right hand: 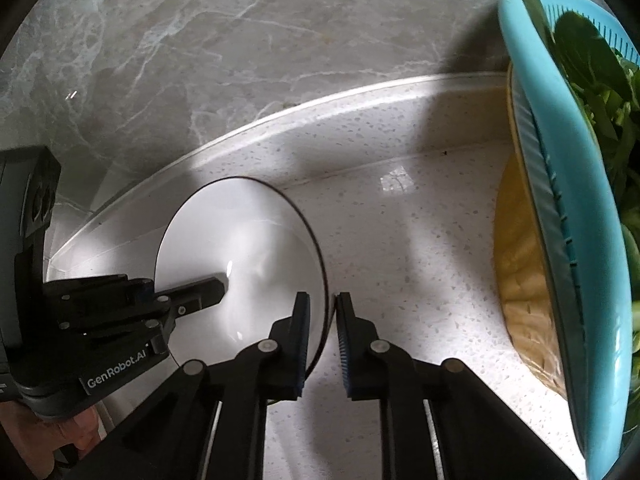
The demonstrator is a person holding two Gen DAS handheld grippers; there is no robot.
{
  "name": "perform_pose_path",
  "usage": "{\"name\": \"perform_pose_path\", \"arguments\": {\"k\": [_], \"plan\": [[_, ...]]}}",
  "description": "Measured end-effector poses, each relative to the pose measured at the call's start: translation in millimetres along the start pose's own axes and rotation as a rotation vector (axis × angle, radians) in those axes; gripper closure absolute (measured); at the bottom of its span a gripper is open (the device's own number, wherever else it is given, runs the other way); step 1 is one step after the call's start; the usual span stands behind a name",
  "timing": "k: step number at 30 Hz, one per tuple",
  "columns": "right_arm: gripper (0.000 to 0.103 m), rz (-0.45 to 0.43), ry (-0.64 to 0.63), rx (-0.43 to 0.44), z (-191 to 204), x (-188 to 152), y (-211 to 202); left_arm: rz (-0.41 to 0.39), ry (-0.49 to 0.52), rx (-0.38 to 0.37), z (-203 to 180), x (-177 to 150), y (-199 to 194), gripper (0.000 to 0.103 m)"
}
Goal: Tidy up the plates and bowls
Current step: 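Close both grippers on the rim of the red-printed white bowl, then lift the red-printed bowl and carry it over the nested white bowls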
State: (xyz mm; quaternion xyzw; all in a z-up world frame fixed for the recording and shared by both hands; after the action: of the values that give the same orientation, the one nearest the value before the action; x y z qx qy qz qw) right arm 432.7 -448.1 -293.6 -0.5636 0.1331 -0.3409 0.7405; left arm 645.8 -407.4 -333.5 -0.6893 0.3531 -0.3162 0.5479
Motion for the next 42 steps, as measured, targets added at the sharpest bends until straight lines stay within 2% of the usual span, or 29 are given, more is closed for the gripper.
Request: {"name": "perform_pose_path", "arguments": {"k": [8,11,24,27,35,42], "plan": [[0.089,-0.002,-0.024,0.030,8.0,9.2,-10.5,0.006,-0.048,-0.042,8.4,-20.0,-6.2,0.094],[0.089,0.003,-0.030,0.042,2.4,1.3,-17.7,0.010,-0.071,-0.065,12.8,-27.5,-6.9,0.094],[0.089,0.033,-0.089,0.093,6.8,9.4,-44.0,-0.005,-0.113,-0.113,25.8,-63.8,-41.3,0.092],[0.088,0.038,-0.116,0.100,7.0,-3.3,-57.2,-0.012,-0.123,-0.120,26.8,-73.6,-51.3,0.092],[0.088,0.063,-0.202,0.135,33.2,-16.1,-67.9,-0.037,-0.172,-0.128,36.6,-116.9,-81.3,0.091],[0.088,0.100,-0.294,0.170,66.2,-37.8,-72.4,-0.056,-0.246,-0.124,57.9,-168.1,-104.8,0.090]]}}
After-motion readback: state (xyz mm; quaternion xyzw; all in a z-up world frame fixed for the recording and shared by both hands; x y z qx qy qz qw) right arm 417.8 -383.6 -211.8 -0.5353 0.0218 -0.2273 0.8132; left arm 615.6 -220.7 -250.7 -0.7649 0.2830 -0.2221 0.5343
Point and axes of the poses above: each gripper's, at about its wrist camera, not at the fingertips, and y roughly the way its jaws point, z to its left, x to its top, the point moved 3 cm from there along y, roughly the way its jaws point, and after that the axes turned 9 degrees about z, right-handed, at the moved point
